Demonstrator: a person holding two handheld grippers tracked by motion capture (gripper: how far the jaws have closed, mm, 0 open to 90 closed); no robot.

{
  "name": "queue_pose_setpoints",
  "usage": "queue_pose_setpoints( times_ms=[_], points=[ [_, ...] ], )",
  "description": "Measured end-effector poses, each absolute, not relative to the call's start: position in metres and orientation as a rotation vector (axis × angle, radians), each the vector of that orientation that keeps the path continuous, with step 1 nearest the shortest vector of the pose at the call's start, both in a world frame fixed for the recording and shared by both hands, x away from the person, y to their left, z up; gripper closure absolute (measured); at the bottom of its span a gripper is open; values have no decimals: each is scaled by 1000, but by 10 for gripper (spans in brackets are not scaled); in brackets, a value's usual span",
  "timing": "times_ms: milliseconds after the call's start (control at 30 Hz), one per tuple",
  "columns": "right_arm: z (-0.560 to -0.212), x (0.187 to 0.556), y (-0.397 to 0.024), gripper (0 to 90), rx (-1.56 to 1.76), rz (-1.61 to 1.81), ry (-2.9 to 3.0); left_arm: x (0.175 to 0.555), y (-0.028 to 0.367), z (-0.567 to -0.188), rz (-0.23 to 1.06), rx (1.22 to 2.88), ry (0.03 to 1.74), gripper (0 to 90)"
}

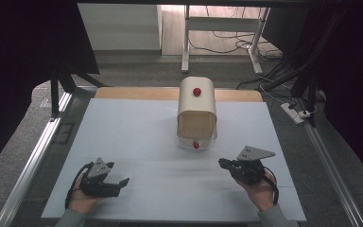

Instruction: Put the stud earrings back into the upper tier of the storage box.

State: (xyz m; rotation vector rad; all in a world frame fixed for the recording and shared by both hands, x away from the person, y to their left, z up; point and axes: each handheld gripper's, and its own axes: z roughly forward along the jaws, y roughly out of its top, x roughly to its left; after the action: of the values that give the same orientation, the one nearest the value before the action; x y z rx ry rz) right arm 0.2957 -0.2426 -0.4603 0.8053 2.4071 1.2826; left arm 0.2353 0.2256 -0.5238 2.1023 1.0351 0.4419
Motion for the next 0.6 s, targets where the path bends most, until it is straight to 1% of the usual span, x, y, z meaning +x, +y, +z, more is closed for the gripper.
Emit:
queue_pose_setpoints(
  times_ms=[367, 600],
  points=[
    [-439, 294, -244, 857, 786, 1380, 2356, 235, 225, -523, 440, 2093, 1044, 157],
    [-409, 300, -250, 857, 793, 1482, 2280, 236, 224, -523, 438, 2091, 1037, 155]
  ],
)
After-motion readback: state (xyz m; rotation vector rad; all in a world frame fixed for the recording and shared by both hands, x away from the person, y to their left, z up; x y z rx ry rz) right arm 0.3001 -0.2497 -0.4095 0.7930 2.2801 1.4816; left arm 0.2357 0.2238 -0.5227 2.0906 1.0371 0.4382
